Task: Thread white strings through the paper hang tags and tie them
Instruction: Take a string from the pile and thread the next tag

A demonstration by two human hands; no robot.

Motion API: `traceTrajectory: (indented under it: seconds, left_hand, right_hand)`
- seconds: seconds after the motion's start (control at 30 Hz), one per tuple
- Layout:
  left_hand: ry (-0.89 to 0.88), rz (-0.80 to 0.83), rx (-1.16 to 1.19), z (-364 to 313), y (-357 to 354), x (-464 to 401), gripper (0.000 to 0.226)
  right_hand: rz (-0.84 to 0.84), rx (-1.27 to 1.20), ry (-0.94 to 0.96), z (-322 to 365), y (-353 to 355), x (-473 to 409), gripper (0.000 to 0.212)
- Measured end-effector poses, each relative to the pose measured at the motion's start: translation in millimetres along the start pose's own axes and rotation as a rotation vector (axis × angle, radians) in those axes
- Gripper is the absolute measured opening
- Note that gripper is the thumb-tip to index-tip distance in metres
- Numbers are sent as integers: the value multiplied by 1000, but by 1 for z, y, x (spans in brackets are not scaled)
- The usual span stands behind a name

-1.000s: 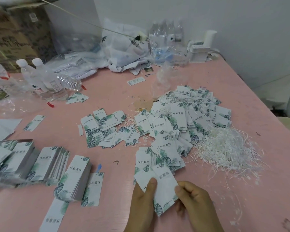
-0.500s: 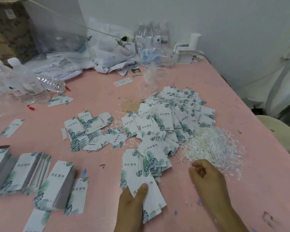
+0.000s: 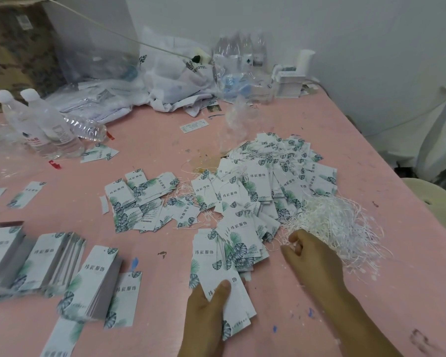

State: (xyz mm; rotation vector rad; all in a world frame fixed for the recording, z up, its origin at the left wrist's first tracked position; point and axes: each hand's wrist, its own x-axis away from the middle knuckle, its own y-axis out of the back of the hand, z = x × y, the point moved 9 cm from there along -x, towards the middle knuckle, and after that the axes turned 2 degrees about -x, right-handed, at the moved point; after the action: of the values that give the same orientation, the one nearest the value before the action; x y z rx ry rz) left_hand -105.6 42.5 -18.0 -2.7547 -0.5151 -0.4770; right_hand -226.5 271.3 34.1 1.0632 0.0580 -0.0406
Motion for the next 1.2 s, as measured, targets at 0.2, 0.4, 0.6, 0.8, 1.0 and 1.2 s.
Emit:
traceTrajectory:
  seconds: [0.2, 0.4, 0.6, 0.8, 1.0, 1.2]
  left_hand:
    - [17, 27, 57, 2, -3, -1, 29]
    - [37, 34, 90, 5, -3, -1, 30]
    - [46, 45, 100, 8, -4, -2, 30]
    - [67, 34, 146, 8, -2, 1, 27]
    - [80, 14, 180, 9, -1, 2, 40]
    - [74, 6, 188, 8, -2, 5, 37]
  right_hand:
    - [-7, -216, 1, 4, 3, 0, 21]
    - [-70, -557, 41, 41, 50, 2, 15]
    - [72, -997, 137, 93, 91, 6, 27]
    - [183, -1252, -71, 68, 50, 12, 21]
    - [-32, -454, -214, -23, 11, 38, 16]
    - [-93, -247, 35, 14, 29, 47, 11]
